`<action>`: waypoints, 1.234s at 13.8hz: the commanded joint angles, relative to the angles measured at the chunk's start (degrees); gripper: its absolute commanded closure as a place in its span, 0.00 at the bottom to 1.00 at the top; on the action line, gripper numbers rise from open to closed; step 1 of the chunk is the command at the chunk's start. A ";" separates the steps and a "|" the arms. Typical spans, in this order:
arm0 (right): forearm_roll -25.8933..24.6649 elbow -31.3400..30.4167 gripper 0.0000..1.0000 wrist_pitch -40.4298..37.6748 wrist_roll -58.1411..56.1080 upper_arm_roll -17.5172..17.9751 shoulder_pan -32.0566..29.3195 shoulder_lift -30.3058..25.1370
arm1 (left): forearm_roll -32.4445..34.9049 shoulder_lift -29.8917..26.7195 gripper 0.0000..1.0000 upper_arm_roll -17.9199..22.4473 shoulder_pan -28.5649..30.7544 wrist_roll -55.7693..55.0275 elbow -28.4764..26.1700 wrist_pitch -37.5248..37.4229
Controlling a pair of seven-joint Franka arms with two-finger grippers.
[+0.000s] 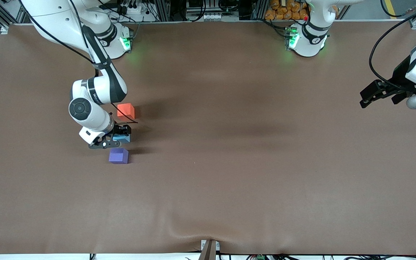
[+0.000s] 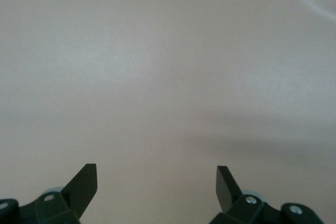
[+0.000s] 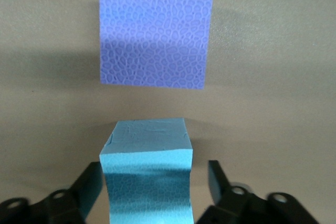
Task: Place blue block between orange and purple blocks
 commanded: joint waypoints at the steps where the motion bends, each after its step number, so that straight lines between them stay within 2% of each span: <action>1: -1.09 0.88 0.00 -3.13 -1.40 0.11 -2.02 -4.16 | 0.26 -0.14 0.00 -0.09 0.03 1.13 0.03 0.42; 6: -1.01 12.56 0.00 -23.16 -8.50 0.19 -8.86 -9.79 | 0.17 -0.05 0.00 -0.09 0.20 1.22 0.03 0.86; 11: -0.83 15.30 0.00 -25.65 -15.45 0.19 -17.75 -16.64 | 0.17 -0.05 0.00 -0.09 0.11 1.22 -0.14 0.86; 14: -0.83 17.23 0.00 -30.03 -14.85 0.28 -18.29 -19.81 | 0.17 0.03 0.00 -0.09 0.03 1.22 -0.06 0.95; 17: -0.83 23.72 0.00 -39.24 -14.67 0.37 -18.37 -19.91 | 0.17 -0.05 0.00 -0.09 0.03 1.22 -0.06 0.95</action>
